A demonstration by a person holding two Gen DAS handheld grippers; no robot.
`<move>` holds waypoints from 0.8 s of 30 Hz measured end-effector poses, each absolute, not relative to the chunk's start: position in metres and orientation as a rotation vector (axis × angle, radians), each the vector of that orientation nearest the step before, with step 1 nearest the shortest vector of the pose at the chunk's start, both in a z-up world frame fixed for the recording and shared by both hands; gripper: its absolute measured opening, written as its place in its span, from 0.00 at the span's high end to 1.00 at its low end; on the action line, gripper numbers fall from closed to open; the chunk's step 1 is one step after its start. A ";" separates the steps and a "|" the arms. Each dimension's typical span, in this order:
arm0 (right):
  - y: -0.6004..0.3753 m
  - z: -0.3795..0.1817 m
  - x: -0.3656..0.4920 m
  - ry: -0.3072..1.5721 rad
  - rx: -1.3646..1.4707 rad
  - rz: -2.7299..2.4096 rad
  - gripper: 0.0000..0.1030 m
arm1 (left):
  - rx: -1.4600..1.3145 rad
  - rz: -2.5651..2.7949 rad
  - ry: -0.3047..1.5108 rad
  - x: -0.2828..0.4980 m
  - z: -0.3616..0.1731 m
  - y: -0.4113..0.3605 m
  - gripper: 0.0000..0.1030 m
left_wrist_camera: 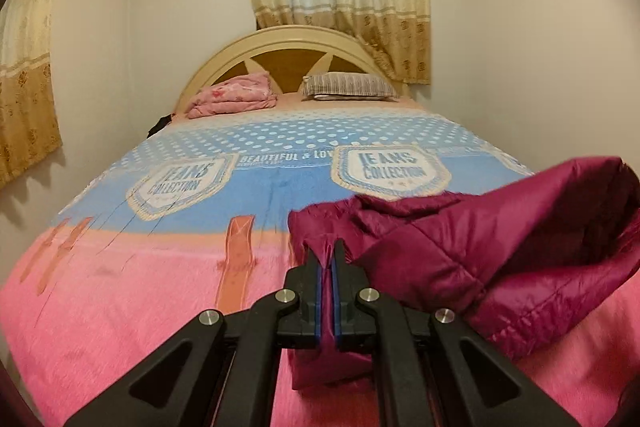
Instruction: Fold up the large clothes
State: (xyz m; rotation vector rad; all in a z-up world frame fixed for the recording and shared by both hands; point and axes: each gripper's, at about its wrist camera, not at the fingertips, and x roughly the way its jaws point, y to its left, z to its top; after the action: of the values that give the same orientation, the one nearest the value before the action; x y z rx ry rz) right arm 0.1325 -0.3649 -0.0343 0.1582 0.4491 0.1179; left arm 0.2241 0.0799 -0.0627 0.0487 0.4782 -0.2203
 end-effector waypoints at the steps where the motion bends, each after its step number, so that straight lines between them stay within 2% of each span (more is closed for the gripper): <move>1: -0.366 -0.034 0.140 0.453 0.160 0.110 0.91 | 0.052 -0.225 0.488 0.240 -0.065 0.074 0.97; 9: -0.377 -0.051 0.219 0.518 0.149 0.047 0.91 | 0.034 -0.149 0.590 0.329 -0.095 0.056 0.92; 10: -0.379 -0.056 0.227 0.529 0.156 0.044 0.91 | 0.018 -0.123 0.601 0.339 -0.098 0.057 0.86; 11: -0.382 -0.060 0.237 0.539 0.164 0.035 0.91 | 0.011 -0.086 0.602 0.348 -0.100 0.058 0.67; 12: -0.385 -0.065 0.247 0.550 0.171 0.025 0.91 | 0.013 -0.048 0.594 0.353 -0.102 0.058 0.53; 13: -0.386 -0.069 0.255 0.558 0.177 0.019 0.91 | 0.017 0.019 0.564 0.359 -0.102 0.060 0.28; 14: -0.388 -0.073 0.265 0.566 0.187 0.010 0.91 | 0.015 0.055 0.543 0.363 -0.103 0.062 0.12; 24: -0.381 -0.107 0.356 0.645 0.195 -0.029 0.90 | 0.012 0.201 0.400 0.378 -0.102 0.048 0.10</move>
State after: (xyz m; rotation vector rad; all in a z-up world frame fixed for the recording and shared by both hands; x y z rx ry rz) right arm 0.3564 -0.3810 -0.1073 0.1946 0.6449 -0.0294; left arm 0.3780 0.0482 -0.1023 0.0120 0.4000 0.2008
